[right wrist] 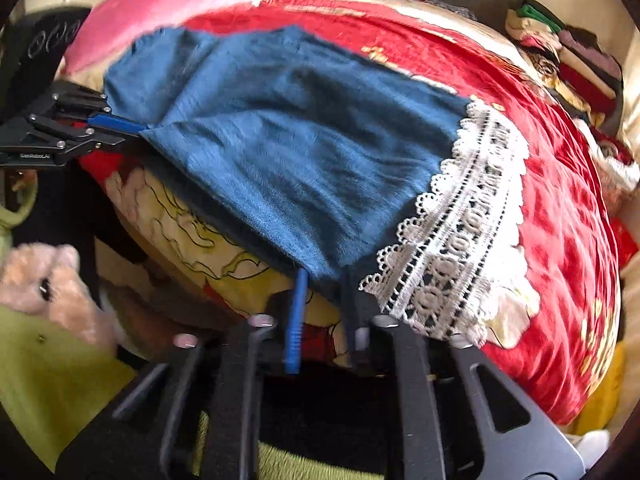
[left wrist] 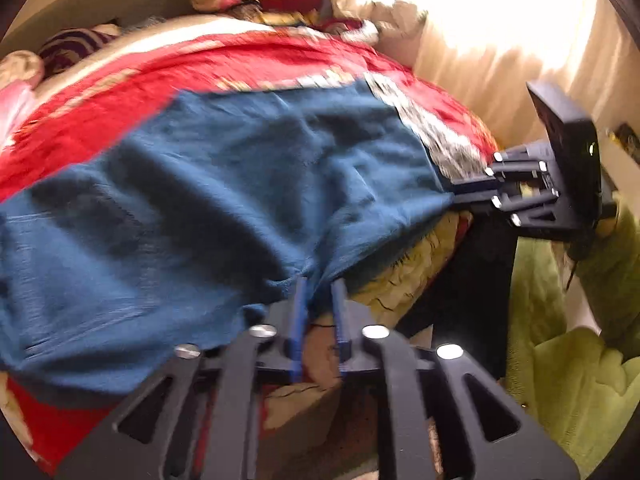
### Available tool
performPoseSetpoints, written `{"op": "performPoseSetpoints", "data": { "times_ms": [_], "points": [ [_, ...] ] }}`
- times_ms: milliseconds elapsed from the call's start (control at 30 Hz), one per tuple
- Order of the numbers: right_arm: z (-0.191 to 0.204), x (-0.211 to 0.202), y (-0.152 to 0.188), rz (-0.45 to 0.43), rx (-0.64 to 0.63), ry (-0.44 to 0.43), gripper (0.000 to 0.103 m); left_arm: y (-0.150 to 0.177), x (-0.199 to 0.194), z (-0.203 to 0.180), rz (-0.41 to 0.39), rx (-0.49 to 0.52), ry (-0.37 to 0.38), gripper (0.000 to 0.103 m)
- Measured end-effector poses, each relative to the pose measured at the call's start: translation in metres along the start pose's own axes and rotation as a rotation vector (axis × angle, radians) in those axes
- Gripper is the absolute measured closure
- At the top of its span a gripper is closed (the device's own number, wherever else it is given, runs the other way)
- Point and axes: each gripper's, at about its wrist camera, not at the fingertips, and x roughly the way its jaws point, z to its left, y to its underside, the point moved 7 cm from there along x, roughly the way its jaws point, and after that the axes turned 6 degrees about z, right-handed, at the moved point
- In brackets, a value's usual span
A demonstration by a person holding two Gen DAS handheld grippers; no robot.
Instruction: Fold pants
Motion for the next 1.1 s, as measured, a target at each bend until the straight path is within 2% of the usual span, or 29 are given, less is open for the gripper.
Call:
{"op": "performPoseSetpoints", "data": {
  "times_ms": [33, 100, 167, 200, 233, 300, 367, 467, 567, 600, 633, 667, 767, 867, 900, 1000, 1100],
  "points": [
    [-0.001, -0.009, 0.0, -0.032, 0.021, -0.002, 0.07, -0.001, -0.012, 0.011, -0.028, -0.026, -0.026, 0.062],
    [-0.008, -0.022, -0.003, -0.084, 0.067, 0.002, 0.063, 0.0, -0.037, 0.04, -0.089, -0.105, -0.087, 0.052],
    [-0.016, -0.03, -0.005, -0.114, 0.106, 0.015, 0.061, 0.005, -0.06, 0.073, -0.138, -0.205, -0.15, 0.051],
    [-0.019, -0.033, -0.006, -0.127, 0.127, 0.019, 0.061, 0.01, -0.072, 0.094, -0.165, -0.272, -0.189, 0.043],
    [-0.024, -0.034, -0.007, -0.14, 0.156, 0.017, 0.06, 0.015, -0.081, 0.11, -0.182, -0.329, -0.218, 0.028],
    [-0.027, -0.035, -0.007, -0.147, 0.189, 0.025, 0.059, 0.031, -0.095, 0.148, -0.204, -0.47, -0.289, 0.016],
    [-0.033, -0.03, -0.007, -0.144, 0.227, 0.02, 0.058, 0.041, -0.1, 0.17, -0.209, -0.55, -0.314, 0.016],
    [-0.042, -0.023, -0.005, -0.124, 0.271, 0.021, 0.058, 0.05, -0.093, 0.192, -0.196, -0.647, -0.289, 0.016],
    [-0.043, -0.018, -0.001, -0.113, 0.276, 0.017, 0.056, 0.044, -0.075, 0.192, -0.186, -0.652, -0.237, 0.016],
    [-0.042, -0.016, 0.0, -0.109, 0.274, 0.017, 0.054, 0.042, -0.071, 0.191, -0.195, -0.645, -0.225, 0.026],
    [-0.042, -0.014, 0.001, -0.103, 0.27, 0.016, 0.051, 0.039, -0.066, 0.191, -0.194, -0.643, -0.233, 0.049],
    [-0.041, -0.012, 0.002, -0.099, 0.267, 0.018, 0.051, 0.039, -0.065, 0.192, -0.193, -0.639, -0.254, 0.06],
    [-0.042, -0.009, 0.006, -0.082, 0.268, 0.03, 0.051, 0.041, -0.078, 0.198, -0.233, -0.648, -0.278, 0.062],
    [-0.046, -0.007, 0.009, -0.076, 0.282, 0.034, 0.051, 0.051, -0.096, 0.209, -0.246, -0.646, -0.35, 0.062],
    [-0.046, -0.006, 0.009, -0.077, 0.287, 0.027, 0.051, 0.054, -0.095, 0.212, -0.237, -0.655, -0.336, 0.061],
    [-0.045, 0.0, 0.008, -0.069, 0.283, 0.032, 0.046, 0.062, -0.078, 0.22, -0.176, -0.676, -0.321, 0.053],
    [-0.044, 0.001, 0.008, -0.067, 0.275, 0.032, 0.043, 0.064, -0.08, 0.222, -0.199, -0.701, -0.316, 0.042]
  ]
}}
